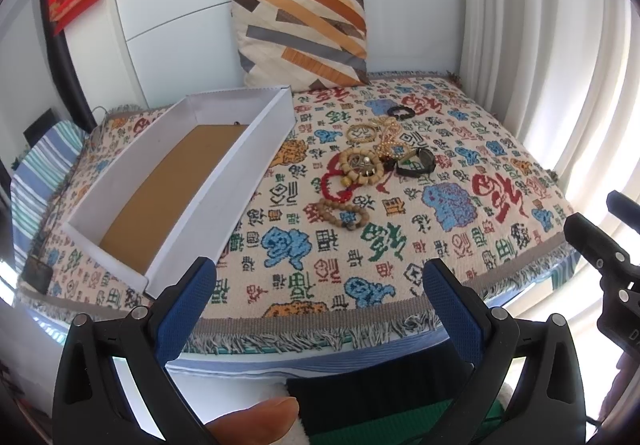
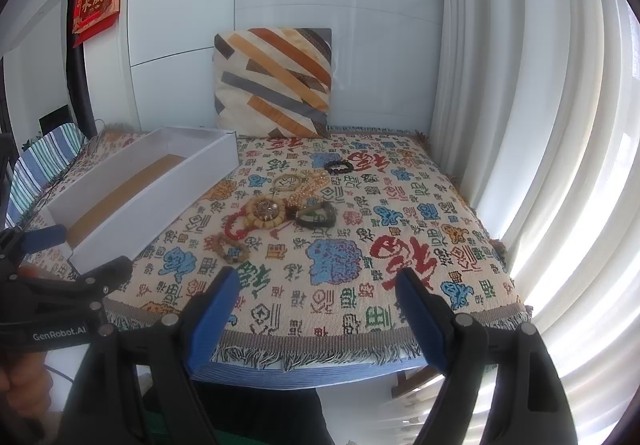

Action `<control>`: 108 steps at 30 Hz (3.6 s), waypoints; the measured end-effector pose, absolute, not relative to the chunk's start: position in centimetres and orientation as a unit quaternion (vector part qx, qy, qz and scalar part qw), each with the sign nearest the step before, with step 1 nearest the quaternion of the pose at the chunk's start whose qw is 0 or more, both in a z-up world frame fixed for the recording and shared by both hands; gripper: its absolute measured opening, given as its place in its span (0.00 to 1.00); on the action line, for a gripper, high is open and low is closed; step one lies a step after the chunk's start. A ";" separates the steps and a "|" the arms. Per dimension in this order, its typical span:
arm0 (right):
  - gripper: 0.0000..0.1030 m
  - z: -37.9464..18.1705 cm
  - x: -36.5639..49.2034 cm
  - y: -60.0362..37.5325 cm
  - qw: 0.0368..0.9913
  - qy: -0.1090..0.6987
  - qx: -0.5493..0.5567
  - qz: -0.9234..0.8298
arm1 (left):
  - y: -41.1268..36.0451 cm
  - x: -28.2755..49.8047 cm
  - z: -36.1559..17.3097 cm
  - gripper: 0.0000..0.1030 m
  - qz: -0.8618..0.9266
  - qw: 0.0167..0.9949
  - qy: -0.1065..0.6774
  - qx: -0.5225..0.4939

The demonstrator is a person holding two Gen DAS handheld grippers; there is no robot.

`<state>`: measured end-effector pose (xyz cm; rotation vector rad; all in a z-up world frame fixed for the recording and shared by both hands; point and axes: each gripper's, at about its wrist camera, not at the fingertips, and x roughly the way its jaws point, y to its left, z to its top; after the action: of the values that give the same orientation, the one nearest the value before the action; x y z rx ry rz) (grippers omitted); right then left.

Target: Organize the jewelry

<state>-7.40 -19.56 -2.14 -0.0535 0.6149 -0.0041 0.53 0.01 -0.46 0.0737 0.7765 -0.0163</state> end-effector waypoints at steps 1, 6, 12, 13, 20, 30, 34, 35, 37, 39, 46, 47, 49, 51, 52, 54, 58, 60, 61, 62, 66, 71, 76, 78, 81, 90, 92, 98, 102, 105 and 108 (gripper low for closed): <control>0.79 -2.2 -7.4 -19.3 0.953 0.303 -0.027 -0.002 | 0.0 0.5 -0.5 0.99 -0.008 0.925 0.379 0.036; 0.79 -1.9 -7.7 -20.3 0.953 0.303 -0.021 -0.002 | -0.1 0.6 -0.5 0.99 -0.007 0.925 0.379 0.036; 0.79 -1.9 -7.6 -20.2 0.953 0.303 -0.021 0.000 | -0.1 0.6 -0.5 0.99 -0.007 0.925 0.379 0.037; 0.79 -2.0 -7.6 -20.2 0.953 0.303 -0.021 0.001 | -0.2 0.6 -0.4 0.99 -0.007 0.925 0.379 0.037; 0.79 -2.1 -7.5 -20.0 0.953 0.303 -0.020 0.000 | -0.1 0.4 -0.7 0.99 -0.007 0.925 0.378 0.038; 0.79 -2.3 -7.6 -19.5 0.953 0.303 -0.020 0.000 | -0.1 0.4 -0.9 0.99 -0.007 0.924 0.380 0.038; 0.79 -2.3 -7.4 -19.6 0.952 0.304 -0.020 0.000 | -0.1 0.4 -0.9 0.99 -0.008 0.924 0.380 0.039; 0.80 -2.3 -7.4 -19.5 0.952 0.304 -0.021 0.001 | -0.1 0.3 -1.0 0.99 -0.008 0.924 0.380 0.040; 0.79 -2.4 -7.5 -19.4 0.952 0.305 -0.021 0.001 | -0.1 0.4 -1.0 0.99 -0.008 0.924 0.380 0.039; 0.79 -2.5 -7.5 -19.2 0.952 0.305 -0.021 0.001 | -0.1 0.4 -1.0 0.99 -0.008 0.924 0.380 0.039; 0.79 -2.4 -7.4 -19.4 0.952 0.305 -0.020 0.001 | -0.1 0.3 -1.1 0.99 -0.007 0.924 0.380 0.040; 0.79 -2.4 -7.3 -19.3 0.952 0.305 -0.021 0.001 | -0.1 0.3 -1.1 0.99 -0.008 0.924 0.381 0.040; 0.79 -2.4 -7.3 -19.4 0.952 0.305 -0.020 0.001 | -0.1 0.3 -1.1 0.99 -0.007 0.924 0.381 0.040; 0.80 -2.5 -7.3 -19.3 0.952 0.305 -0.020 0.001 | -0.1 0.3 -1.1 0.99 -0.007 0.924 0.381 0.040; 0.79 -2.4 -7.3 -19.3 0.952 0.305 -0.020 0.001 | -0.1 0.3 -1.1 0.99 -0.007 0.924 0.381 0.040; 0.79 -2.5 -7.3 -19.3 0.952 0.305 -0.020 0.001 | -0.1 0.2 -1.2 0.99 -0.007 0.924 0.381 0.040; 0.79 -2.4 -7.3 -19.3 0.952 0.306 -0.020 0.001 | -0.1 0.3 -1.2 0.99 -0.007 0.924 0.381 0.040; 0.79 -2.4 -7.3 -19.3 0.952 0.305 -0.020 0.001 | -0.2 0.4 -1.1 0.99 -0.007 0.923 0.382 0.040; 0.79 -2.4 -7.3 -19.3 0.952 0.306 -0.020 0.001 | -0.1 0.3 -1.2 0.99 -0.007 0.923 0.382 0.041; 0.79 -2.4 -7.3 -19.3 0.952 0.305 -0.019 0.001 | -0.1 0.3 -1.2 0.99 -0.007 0.923 0.382 0.041; 0.79 -2.4 -7.3 -19.3 0.952 0.306 -0.020 0.001 | -0.2 0.4 -1.1 0.99 -0.007 0.923 0.382 0.040; 0.80 -2.4 -7.3 -19.3 0.952 0.306 -0.019 0.001 | -0.2 0.4 -1.1 0.99 -0.007 0.923 0.382 0.041; 0.79 -2.4 -7.2 -19.3 0.952 0.306 -0.020 0.001 | -0.1 0.4 -1.3 0.99 -0.007 0.923 0.382 0.041; 0.79 -2.4 -7.2 -19.3 0.952 0.307 -0.019 0.002 | -0.1 0.4 -1.3 0.99 -0.007 0.923 0.382 0.041; 0.79 -2.5 -7.3 -19.2 0.952 0.306 -0.020 0.003 | 0.1 0.4 -1.4 0.99 -0.006 0.923 0.383 0.041; 0.79 -2.5 -7.2 -19.3 0.952 0.307 -0.019 0.002 | 0.1 0.5 -1.3 0.99 -0.006 0.922 0.384 0.041; 0.79 -2.5 -7.2 -19.3 0.952 0.307 -0.019 0.002 | 0.1 0.5 -1.3 0.99 -0.005 0.923 0.384 0.041; 0.79 -2.5 -7.2 -19.2 0.951 0.308 -0.019 0.003 | 0.1 0.6 -1.3 1.00 -0.006 0.922 0.384 0.041; 0.79 -2.6 -7.2 -19.1 0.951 0.308 -0.020 0.003 | 0.1 0.6 -1.3 1.00 -0.005 0.922 0.384 0.042; 0.79 -2.7 -7.1 -19.0 0.951 0.309 -0.020 0.003 | 0.1 0.6 -1.3 0.99 -0.005 0.922 0.384 0.042; 0.79 -2.8 -7.2 -19.0 0.951 0.310 -0.019 0.003 | 0.1 0.6 -1.3 1.00 -0.005 0.922 0.385 0.043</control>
<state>-7.19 -18.96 -2.77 -0.0387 0.6301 0.0070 0.57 0.12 -1.31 0.0875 0.7896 -0.0102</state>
